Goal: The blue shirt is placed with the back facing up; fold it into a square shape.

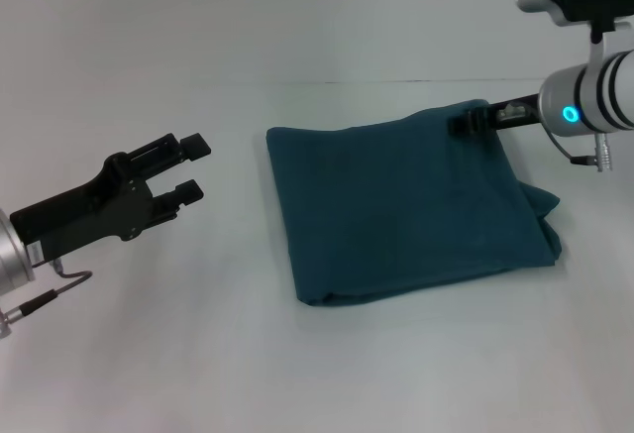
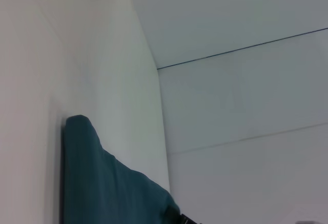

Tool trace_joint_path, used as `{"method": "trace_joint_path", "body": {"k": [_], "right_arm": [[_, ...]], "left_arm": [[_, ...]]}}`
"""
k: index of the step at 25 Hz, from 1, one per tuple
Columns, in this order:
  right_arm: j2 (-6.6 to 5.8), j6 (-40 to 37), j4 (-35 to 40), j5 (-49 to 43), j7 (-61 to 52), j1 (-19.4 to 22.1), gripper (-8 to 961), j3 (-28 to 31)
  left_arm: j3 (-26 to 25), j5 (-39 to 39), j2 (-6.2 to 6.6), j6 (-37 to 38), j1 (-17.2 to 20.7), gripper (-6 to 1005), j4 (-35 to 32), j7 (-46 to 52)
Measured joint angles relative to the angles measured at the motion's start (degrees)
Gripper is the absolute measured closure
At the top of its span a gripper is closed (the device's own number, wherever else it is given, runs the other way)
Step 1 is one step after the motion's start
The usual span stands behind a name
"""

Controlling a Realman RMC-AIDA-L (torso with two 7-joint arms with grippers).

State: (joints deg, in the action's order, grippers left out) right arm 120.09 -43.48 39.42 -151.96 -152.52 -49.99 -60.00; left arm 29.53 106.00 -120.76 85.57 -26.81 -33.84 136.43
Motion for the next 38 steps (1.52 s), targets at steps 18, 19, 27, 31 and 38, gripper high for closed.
{"method": "trace_joint_path", "body": {"k": [18,19,27,31,38], "right_arm": [[-5.07,-6.9,5.3,-0.3,-3.1,4.7,444,8.9],[-5.87,-11.3,5.2,3.4,-0.9,5.0,437,10.4],[-11.87,-40.5,3.1,26.8,8.7,11.4,387,23.8],[-15.63,-46.1,-0.4,31.7,8.7,14.0,350,27.0],[-17.47,-48.1,-1.5,32.6,7.9,15.8,224,28.9]], "left_arm": [[0.0,0.2,0.37,-0.4,-0.3,185,0.1,0.0],[0.1,0.4,0.59,-0.1,-0.2,185,-0.1,0.0],[0.1,8.5,2.46,7.2,0.9,186,-3.7,2.7],[0.5,10.9,2.01,10.9,1.4,186,-4.5,4.4],[5.8,11.2,-0.27,7.5,1.5,186,-2.1,6.8]]}}
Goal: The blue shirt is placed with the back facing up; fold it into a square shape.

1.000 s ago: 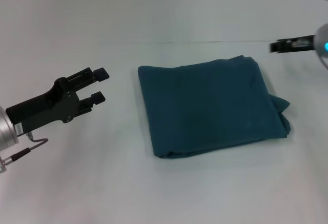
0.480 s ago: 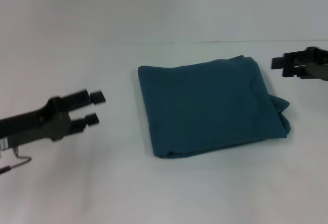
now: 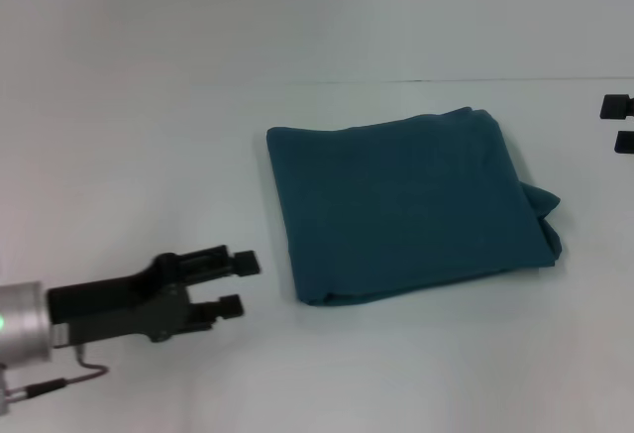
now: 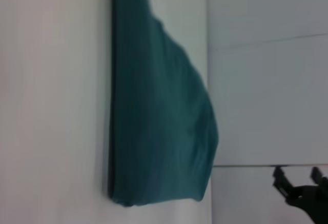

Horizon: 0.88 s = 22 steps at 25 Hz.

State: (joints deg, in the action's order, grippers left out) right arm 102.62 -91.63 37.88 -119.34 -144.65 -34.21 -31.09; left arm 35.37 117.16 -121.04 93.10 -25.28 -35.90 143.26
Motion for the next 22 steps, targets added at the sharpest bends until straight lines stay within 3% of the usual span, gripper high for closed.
{"method": "trace_joint_path", "body": {"k": [3,14,22], "right_arm": [[0.26,-0.2,0.0,-0.1,0.2,-0.2,170,-0.2],[0.9,-0.2,-0.1,-0.3,0.9,-0.7,187,-0.4],[0.81,0.0,-0.1,-0.2,1.0,-0.5,188,-0.2]], "left_arm": [[1.8,0.0,-0.74,-2.9,-1.3,186,1.7,0.6],[4.9,0.2,-2.63,-15.1,-5.3,186,7.3,2.6],[6.5,0.1,-2.84,-19.9,-7.6,185,10.2,3.1]]}}
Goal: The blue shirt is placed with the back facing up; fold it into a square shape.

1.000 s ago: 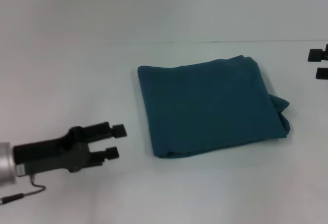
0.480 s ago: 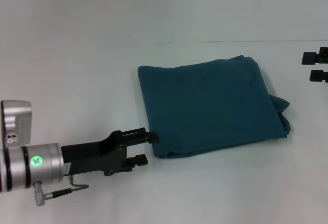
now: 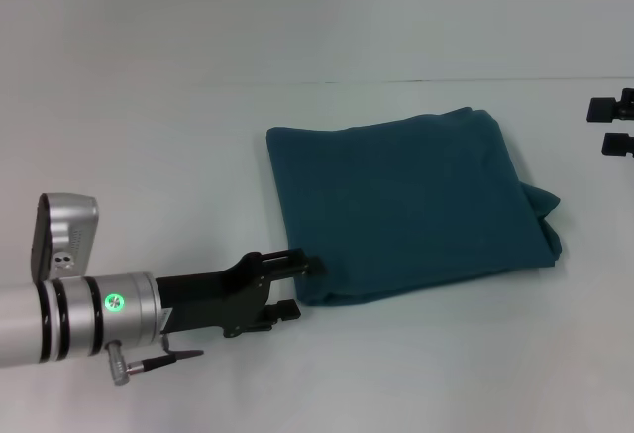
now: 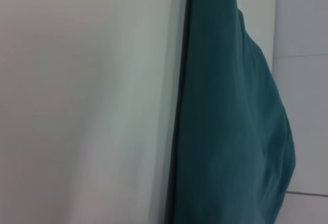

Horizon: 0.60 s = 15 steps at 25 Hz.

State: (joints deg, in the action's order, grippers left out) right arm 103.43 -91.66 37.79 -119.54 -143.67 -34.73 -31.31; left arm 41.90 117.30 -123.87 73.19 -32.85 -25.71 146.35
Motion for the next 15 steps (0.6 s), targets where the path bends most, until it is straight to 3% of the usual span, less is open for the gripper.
{"method": "trace_joint_path", "body": {"k": [15], "right_arm": [[0.02,0.2,0.0,0.2,0.1,0.0,187,0.1]], "left_arm": [[2.5,-0.1,-0.19,-5.8,-3.4,186,2.7,0.3]]}}
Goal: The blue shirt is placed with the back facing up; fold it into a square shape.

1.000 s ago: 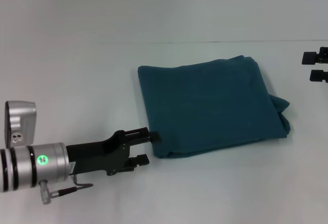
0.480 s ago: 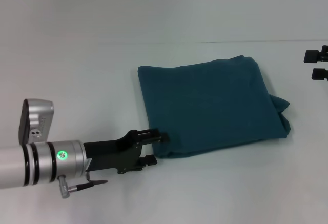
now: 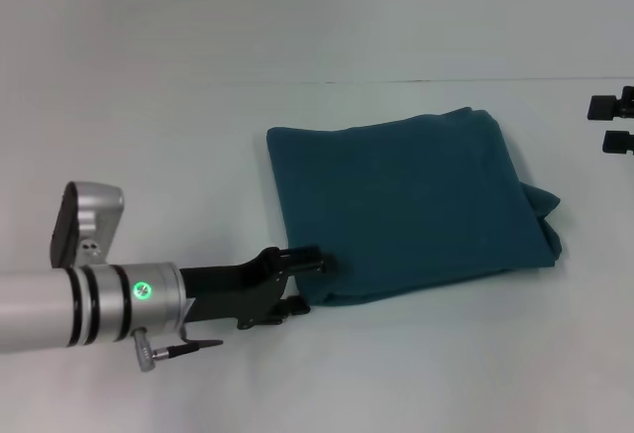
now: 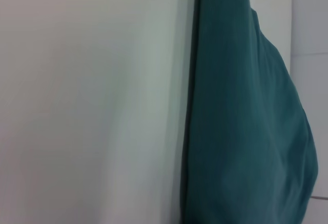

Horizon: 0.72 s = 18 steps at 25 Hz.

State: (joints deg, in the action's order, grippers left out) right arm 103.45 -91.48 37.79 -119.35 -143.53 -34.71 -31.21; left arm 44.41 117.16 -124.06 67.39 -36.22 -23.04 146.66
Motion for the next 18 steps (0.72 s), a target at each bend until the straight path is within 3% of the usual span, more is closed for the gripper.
{"method": "trace_joint_path", "body": {"k": [10,18], "right_arm": [[0.0,0.0,0.0,0.1,0.0,0.0,187,0.4],[0.0,-0.1,0.0,0.2,0.0,0.0,188,0.7]], "left_arm": [[0.6,-0.4,-0.22,-1.1,-2.1,185,1.2,-1.0],[0.4,-0.7,-0.08,-1.1,-1.6,382,1.0,-2.1]]}}
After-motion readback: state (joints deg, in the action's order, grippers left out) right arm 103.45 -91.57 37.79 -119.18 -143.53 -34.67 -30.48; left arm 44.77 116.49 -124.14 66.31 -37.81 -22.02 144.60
